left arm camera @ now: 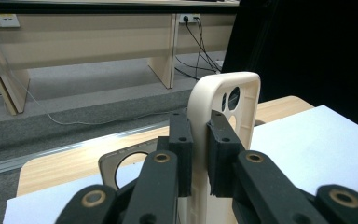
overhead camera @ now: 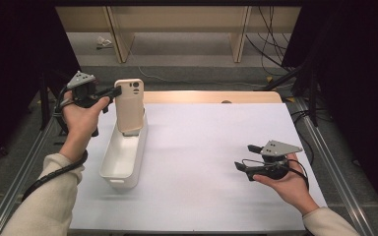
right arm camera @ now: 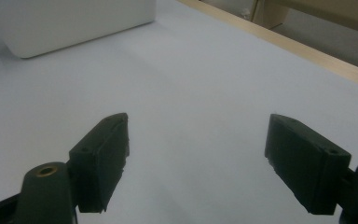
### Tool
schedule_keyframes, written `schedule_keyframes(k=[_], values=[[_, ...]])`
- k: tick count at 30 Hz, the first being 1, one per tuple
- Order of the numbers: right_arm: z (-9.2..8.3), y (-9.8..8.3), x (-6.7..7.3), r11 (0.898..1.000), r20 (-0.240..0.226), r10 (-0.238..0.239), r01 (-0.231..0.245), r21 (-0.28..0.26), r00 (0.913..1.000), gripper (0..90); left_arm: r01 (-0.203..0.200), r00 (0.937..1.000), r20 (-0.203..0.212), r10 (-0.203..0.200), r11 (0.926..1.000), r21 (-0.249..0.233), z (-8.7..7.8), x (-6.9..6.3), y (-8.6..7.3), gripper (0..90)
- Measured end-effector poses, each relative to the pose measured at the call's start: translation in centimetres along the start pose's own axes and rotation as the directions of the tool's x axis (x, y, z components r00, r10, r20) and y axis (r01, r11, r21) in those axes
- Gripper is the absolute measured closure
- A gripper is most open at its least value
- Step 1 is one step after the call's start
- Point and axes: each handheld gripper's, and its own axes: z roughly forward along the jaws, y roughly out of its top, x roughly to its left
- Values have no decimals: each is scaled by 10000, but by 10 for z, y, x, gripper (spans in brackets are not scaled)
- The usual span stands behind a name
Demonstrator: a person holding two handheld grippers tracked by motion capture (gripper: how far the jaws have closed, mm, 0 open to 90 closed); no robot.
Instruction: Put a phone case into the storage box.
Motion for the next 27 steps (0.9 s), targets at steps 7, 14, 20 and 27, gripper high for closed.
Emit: schedule_keyframes(k=[7,14,20,27], values=[[0,0,0,10000,13,23,-23,-24,10000,228,0,10000,-31,1,10000,31,3,4,0,817],[0,0,0,10000,2,24,-24,-46,10000,228,8,10000,-89,-7,10000,67,7,8,-2,817],[0,0,0,10000,-33,57,-57,-60,10000,225,-16,9999,-114,17,10000,84,10,9,-4,817],[0,0,0,9999,-93,104,-104,-69,9999,221,-79,9999,-99,80,9999,76,14,11,-5,816]])
